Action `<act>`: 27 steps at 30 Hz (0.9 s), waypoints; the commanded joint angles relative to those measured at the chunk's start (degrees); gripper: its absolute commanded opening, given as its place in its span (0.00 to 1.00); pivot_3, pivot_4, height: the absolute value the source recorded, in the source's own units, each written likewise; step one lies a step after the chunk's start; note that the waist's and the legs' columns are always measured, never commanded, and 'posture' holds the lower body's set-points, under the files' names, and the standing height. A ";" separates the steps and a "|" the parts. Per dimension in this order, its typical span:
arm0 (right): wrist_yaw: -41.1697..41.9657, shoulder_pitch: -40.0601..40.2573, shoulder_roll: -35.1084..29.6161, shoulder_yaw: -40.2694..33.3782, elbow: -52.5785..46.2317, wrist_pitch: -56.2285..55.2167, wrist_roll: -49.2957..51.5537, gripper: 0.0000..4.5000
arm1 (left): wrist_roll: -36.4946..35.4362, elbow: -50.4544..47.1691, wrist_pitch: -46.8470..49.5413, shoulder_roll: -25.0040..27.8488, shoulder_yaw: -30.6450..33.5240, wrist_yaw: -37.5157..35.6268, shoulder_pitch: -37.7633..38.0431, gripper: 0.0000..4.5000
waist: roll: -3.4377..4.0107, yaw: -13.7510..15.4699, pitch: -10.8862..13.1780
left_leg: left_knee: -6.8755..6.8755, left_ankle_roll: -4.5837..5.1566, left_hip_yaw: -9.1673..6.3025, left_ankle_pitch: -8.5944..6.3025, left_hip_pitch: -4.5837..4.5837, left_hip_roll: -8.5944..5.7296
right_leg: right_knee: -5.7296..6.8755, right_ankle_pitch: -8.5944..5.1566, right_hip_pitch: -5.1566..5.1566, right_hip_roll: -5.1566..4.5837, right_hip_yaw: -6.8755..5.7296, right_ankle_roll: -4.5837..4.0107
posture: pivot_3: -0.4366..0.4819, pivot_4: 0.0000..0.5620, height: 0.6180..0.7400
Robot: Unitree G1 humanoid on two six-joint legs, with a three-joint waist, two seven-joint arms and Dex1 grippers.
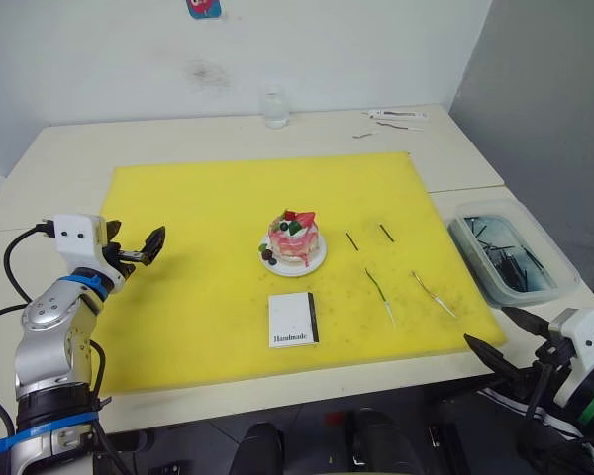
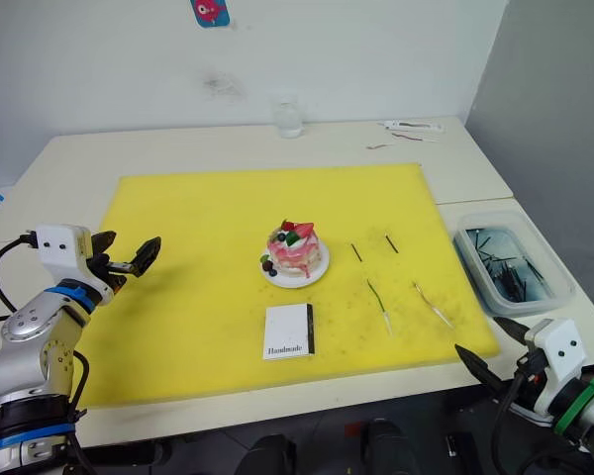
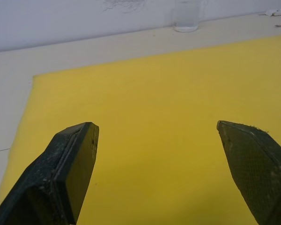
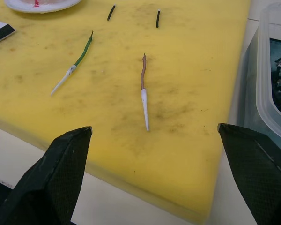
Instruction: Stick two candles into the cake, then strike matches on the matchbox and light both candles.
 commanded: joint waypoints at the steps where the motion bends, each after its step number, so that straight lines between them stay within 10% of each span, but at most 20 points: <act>1: -0.36 -0.10 0.19 -0.73 -1.94 -1.34 0.19 1.00 | 0.04 -0.01 -0.60 1.03 -0.16 -0.82 -1.10 0.99 | 0.00 0.00 0.00 | 0.00 0.00 0.00 0.00 0.00 0.00 | 0.00 0.00 0.00 0.00 0.00 0.00 | 0.48 0.27 1.00; 18: -1.36 -0.64 -0.20 2.08 -3.54 -1.19 -1.11 1.00 | -7.83 -8.36 6.88 7.49 -2.42 -18.69 2.22 0.99 | -0.03 -0.03 -0.02 | 0.00 0.00 0.00 0.00 0.03 0.00 | 0.06 -0.04 -0.01 0.00 0.01 -0.06 | 0.48 0.27 1.00; 27: -2.43 -3.08 -0.12 5.89 -2.21 -0.96 -3.23 1.00 | -19.18 -29.56 20.11 11.02 -11.37 -29.90 3.88 0.99 | -0.03 -0.03 -0.02 | 0.00 0.00 0.01 0.00 0.02 0.00 | 0.06 -0.05 -0.03 0.00 0.03 -0.08 | 0.48 0.27 1.00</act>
